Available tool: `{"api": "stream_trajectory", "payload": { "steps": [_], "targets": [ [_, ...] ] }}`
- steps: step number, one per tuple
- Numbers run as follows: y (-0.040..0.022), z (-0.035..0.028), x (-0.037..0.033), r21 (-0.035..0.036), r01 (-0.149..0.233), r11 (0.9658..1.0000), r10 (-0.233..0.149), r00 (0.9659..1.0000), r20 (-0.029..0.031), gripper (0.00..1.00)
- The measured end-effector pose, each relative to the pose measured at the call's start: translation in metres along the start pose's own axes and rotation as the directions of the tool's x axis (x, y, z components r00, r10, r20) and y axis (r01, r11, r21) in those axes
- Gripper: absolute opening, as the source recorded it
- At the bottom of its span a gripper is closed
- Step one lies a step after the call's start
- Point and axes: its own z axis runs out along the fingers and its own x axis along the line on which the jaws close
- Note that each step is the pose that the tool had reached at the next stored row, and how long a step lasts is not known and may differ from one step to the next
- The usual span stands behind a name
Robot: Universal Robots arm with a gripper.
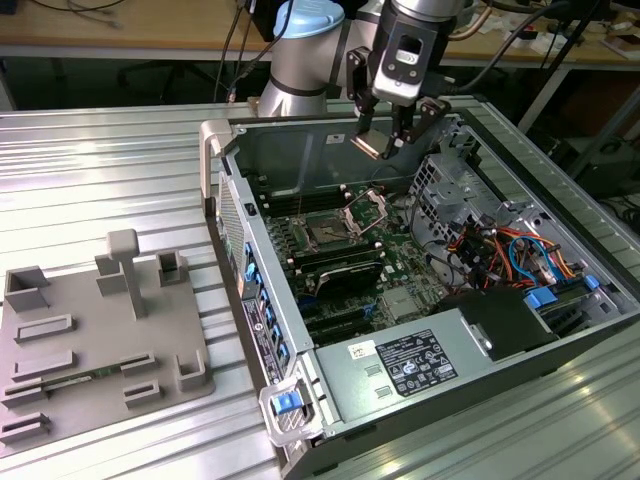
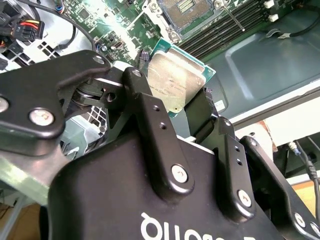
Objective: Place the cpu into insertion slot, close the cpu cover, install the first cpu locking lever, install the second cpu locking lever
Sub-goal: 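Place the cpu into insertion slot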
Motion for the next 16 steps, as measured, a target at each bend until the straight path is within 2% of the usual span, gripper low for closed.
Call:
{"api": "stream_trajectory", "payload": {
  "steps": [4, 16],
  "targets": [
    [-0.0019, -0.0001, 0.0008, -0.0002, -0.007, 1.0000, 0.007, 1.0000, 0.0005, 0.55],
    [-0.0019, -0.0001, 0.0008, -0.0003, -0.010, 1.0000, 0.010, 1.0000, 0.0008, 0.55]
  ]
}}
